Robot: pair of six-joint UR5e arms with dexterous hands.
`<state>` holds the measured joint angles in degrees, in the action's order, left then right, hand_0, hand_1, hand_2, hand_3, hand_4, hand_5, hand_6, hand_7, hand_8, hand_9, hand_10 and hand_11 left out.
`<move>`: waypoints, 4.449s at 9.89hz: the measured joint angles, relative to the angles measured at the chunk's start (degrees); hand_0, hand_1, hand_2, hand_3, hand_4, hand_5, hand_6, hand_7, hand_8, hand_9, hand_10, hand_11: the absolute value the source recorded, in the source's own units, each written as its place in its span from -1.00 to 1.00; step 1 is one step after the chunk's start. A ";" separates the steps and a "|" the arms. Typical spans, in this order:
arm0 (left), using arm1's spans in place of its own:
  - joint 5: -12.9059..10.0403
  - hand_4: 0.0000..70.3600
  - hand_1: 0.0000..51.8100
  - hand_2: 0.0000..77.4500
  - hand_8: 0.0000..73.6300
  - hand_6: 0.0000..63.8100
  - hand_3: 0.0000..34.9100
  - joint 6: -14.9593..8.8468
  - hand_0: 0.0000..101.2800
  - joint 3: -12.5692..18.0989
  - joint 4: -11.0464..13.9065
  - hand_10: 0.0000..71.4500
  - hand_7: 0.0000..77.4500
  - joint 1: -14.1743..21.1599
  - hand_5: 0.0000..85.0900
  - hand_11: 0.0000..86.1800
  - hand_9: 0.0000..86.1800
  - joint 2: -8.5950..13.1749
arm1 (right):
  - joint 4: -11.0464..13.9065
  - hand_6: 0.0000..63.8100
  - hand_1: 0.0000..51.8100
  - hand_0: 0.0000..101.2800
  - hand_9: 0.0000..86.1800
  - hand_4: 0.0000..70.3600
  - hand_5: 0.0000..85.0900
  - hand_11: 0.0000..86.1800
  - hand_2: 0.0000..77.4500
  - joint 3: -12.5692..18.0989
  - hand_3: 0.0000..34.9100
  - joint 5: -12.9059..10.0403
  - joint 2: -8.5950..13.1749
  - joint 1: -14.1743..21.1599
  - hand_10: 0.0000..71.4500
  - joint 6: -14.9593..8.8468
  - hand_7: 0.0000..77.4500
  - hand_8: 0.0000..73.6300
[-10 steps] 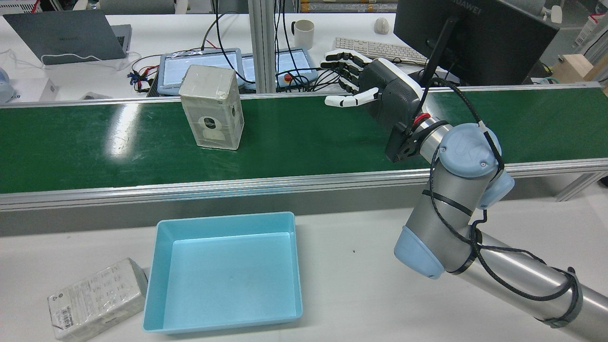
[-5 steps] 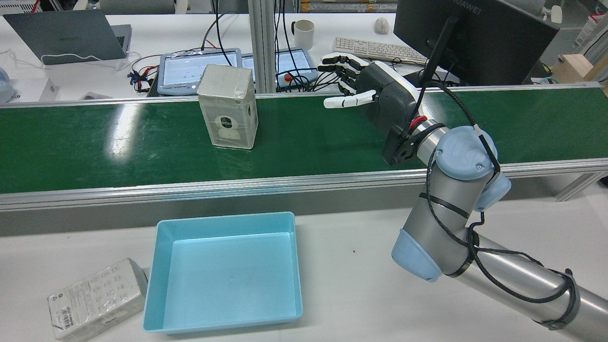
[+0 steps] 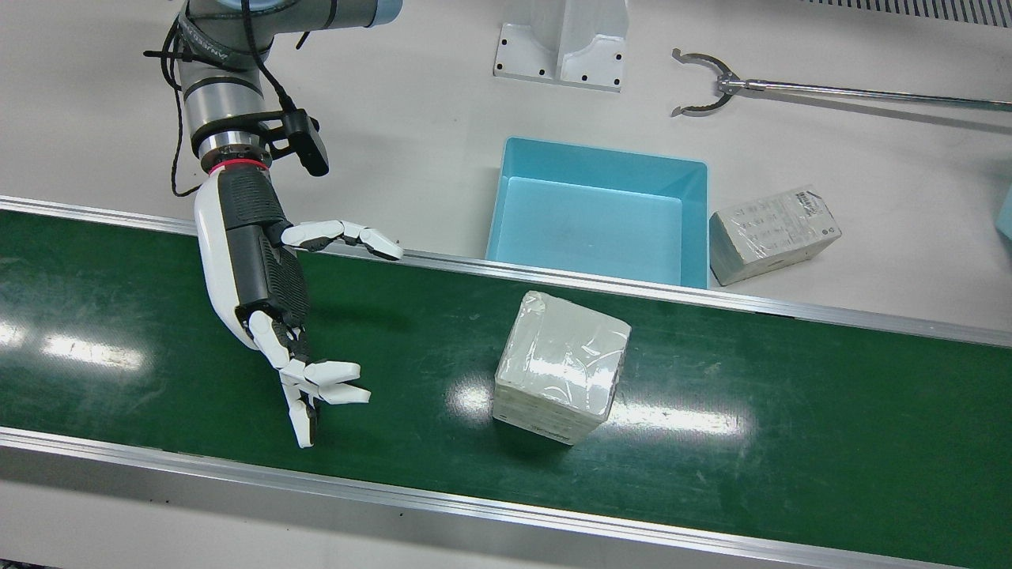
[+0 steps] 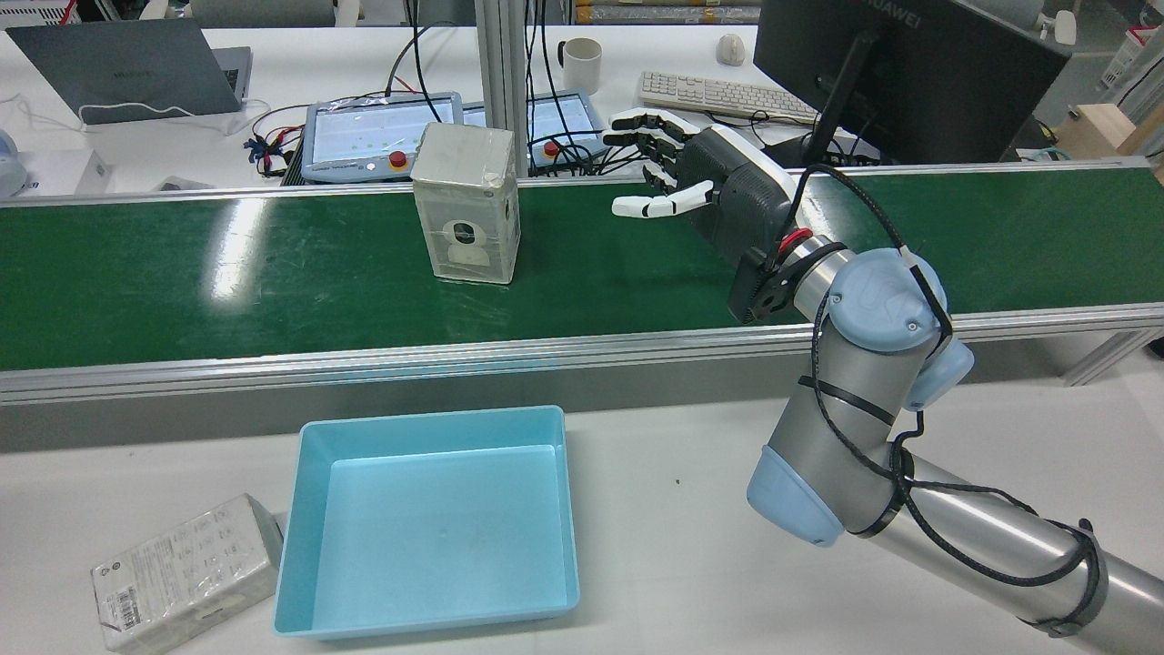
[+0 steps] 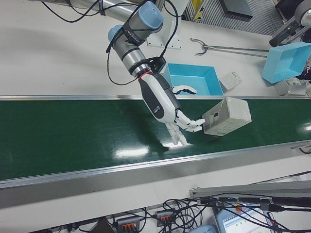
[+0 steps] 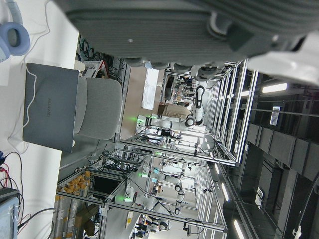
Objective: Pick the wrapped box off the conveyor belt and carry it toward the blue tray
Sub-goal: 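Hold the open right hand in the path of the approaching wrapped box, then close the right hand fingers around the white wrapped box, then lift the box off the belt and swing it over the blue tray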
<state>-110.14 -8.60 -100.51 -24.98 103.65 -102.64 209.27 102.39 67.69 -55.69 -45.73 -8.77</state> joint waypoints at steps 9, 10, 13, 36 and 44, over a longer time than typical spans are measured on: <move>0.00 -1.00 -1.00 -0.99 -1.00 -1.00 -1.00 0.00 -1.00 0.00 0.00 -1.00 -1.00 0.00 -0.97 -1.00 -1.00 0.00 | -1.25 -0.85 -0.26 -0.01 -0.85 -0.67 -0.23 -0.96 -0.42 -3.67 -0.12 -0.10 0.43 0.20 -1.00 -0.72 -0.35 -1.00; 0.00 -1.00 -1.00 -0.99 -1.00 -1.00 -1.00 0.00 -1.00 0.00 0.00 -0.98 -1.00 0.00 -0.97 -1.00 -1.00 0.00 | -1.33 -0.85 -0.28 -0.01 -0.86 -0.67 -0.23 -0.96 -0.45 -3.78 -0.12 -0.10 0.45 0.21 -1.00 -0.72 -0.35 -1.00; 0.00 -1.00 -1.00 -0.99 -1.00 -1.00 -1.00 0.00 -1.00 0.00 0.00 -0.98 -0.99 0.00 -0.97 -1.00 -1.00 0.00 | -1.40 -0.85 -0.37 -0.01 -0.86 -0.67 -0.23 -0.96 -0.55 -3.85 -0.09 -0.11 0.49 0.26 -1.00 -0.72 -0.35 -1.00; 0.00 -1.00 -1.00 -0.99 -0.99 -1.00 -1.00 0.00 -1.00 0.00 0.00 -1.00 -1.00 0.00 -0.97 -1.00 -1.00 0.00 | 2.52 0.11 -0.49 0.08 0.38 0.01 0.47 -0.01 -0.16 5.46 -0.85 -1.94 5.53 2.54 0.16 -2.53 0.51 0.07; 0.00 -1.00 -1.00 -0.99 -1.00 -1.00 -1.00 0.00 -1.00 0.00 0.00 -1.00 -1.00 0.00 -0.97 -1.00 -1.00 0.00 | 2.47 0.97 -0.98 -0.05 0.94 0.85 0.99 0.37 -0.07 7.66 -0.89 -12.50 8.90 22.73 0.27 -12.91 1.00 0.81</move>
<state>-110.14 -8.59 -100.50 -24.98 103.64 -102.64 211.73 110.06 55.20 -46.79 -23.00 -21.68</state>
